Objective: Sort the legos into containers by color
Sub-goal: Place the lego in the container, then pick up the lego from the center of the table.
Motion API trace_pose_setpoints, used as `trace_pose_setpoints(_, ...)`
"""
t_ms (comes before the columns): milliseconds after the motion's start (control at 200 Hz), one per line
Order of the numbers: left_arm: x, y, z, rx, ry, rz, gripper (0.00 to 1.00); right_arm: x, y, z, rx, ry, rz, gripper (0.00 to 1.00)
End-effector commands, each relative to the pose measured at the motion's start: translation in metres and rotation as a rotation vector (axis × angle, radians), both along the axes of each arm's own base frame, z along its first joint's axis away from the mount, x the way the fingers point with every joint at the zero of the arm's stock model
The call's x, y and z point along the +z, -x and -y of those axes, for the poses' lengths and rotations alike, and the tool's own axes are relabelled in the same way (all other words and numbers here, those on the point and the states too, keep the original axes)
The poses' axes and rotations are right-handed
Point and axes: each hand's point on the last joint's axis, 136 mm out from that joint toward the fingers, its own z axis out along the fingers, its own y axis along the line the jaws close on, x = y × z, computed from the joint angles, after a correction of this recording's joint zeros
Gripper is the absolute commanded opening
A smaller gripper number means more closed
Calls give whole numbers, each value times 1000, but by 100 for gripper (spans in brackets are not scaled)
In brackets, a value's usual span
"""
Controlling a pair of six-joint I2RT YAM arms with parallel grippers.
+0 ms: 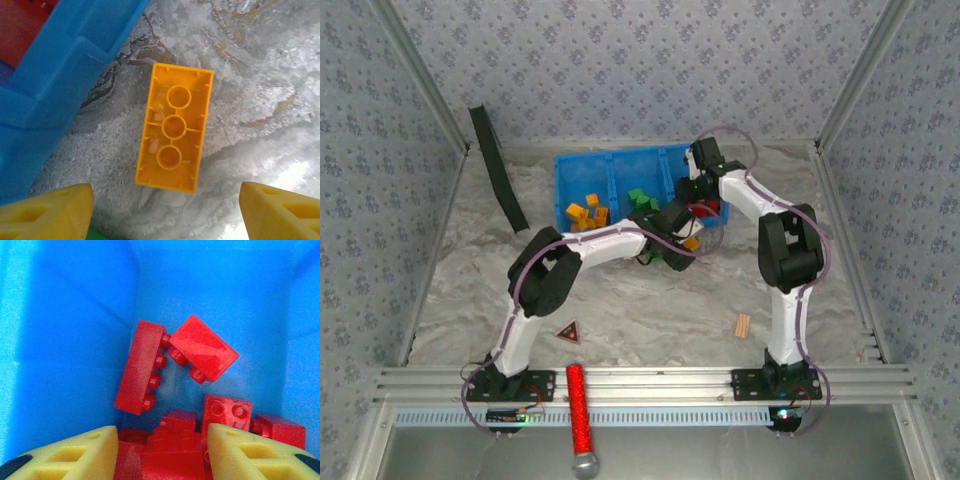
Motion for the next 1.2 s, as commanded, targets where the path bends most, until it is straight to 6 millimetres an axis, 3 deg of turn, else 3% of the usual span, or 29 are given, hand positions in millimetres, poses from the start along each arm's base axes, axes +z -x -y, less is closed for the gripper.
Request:
trace_pose_setpoints(0, 3, -13, 9, 1, -9, 49, 77, 37, 7, -3, 38, -35, 47, 53)
trace_pose_setpoints(530, -24, -28, 27, 4, -26, 24, 75, 54, 37, 8, 13, -66, 59, 57)
trace_pose_setpoints(780, -38, -20, 30, 15, -19, -35, 54, 58, 37, 14, -3, -59, 68, 57)
trace_pose_setpoints(995, -46, -16, 17, 44, -68, -60, 37, 68, 43, 22, -18, -51, 76, 57)
trace_pose_setpoints(1199, -43, -8, 8, 66, -68, -82, 25, 83, 62, 50, -88, -37, 99, 57)
